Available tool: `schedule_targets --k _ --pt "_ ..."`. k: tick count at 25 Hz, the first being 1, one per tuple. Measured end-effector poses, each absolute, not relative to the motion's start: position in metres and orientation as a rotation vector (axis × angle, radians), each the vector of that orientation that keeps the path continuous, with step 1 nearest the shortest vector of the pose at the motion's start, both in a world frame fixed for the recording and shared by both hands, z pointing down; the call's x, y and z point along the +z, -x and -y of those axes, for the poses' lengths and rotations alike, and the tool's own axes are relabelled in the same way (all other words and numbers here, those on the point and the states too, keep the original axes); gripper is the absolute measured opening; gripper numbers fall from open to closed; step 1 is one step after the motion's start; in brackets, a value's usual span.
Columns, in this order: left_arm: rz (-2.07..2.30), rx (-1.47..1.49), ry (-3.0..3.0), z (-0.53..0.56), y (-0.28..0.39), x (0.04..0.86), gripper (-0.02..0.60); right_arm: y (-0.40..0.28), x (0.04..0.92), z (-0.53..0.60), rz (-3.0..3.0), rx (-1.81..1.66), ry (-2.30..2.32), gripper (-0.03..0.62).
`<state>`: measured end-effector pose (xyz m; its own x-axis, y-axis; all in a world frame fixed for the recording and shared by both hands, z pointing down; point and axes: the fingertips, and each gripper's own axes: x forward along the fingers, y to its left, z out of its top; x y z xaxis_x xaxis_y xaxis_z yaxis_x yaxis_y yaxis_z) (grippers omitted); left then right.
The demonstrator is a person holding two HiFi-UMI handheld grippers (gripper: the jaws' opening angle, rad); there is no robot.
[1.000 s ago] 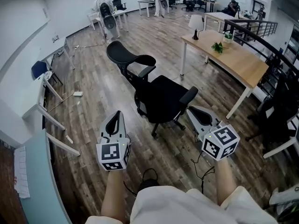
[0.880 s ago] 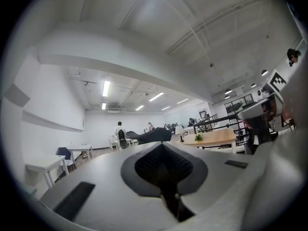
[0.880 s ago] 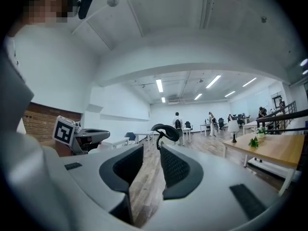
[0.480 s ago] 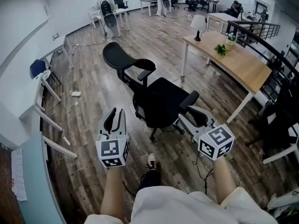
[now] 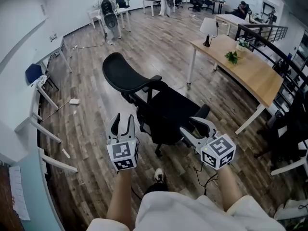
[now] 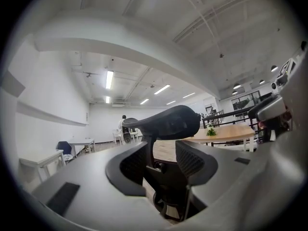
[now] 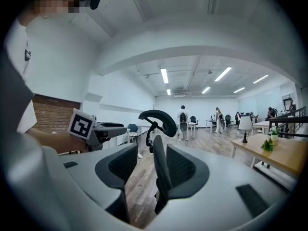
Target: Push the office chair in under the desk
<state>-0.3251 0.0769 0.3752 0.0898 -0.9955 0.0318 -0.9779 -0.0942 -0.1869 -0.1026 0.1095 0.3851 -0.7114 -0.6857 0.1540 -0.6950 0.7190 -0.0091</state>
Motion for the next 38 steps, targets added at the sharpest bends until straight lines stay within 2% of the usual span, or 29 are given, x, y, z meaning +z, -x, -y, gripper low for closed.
schedule_targets --k 14,33,34,36,38 --pt "-1.988 -0.290 2.326 0.034 0.343 0.430 0.209 0.144 0.456 -0.040 2.726 0.188 -0.940 0.212" --pt "-1.885 -0.335 2.398 0.077 0.349 0.457 0.209 0.152 0.532 -0.014 2.482 0.067 -0.923 0.210" --pt "-1.893 -0.332 2.384 0.079 0.351 0.455 0.199 0.154 0.534 -0.014 2.483 0.063 -0.915 0.205" --pt "-1.902 -0.319 2.359 0.081 0.353 0.451 0.139 0.159 0.535 -0.015 2.501 0.060 -0.891 0.178" --pt "-1.899 -0.301 2.351 0.083 0.354 0.450 0.130 0.161 0.535 -0.016 2.521 0.057 -0.877 0.158"
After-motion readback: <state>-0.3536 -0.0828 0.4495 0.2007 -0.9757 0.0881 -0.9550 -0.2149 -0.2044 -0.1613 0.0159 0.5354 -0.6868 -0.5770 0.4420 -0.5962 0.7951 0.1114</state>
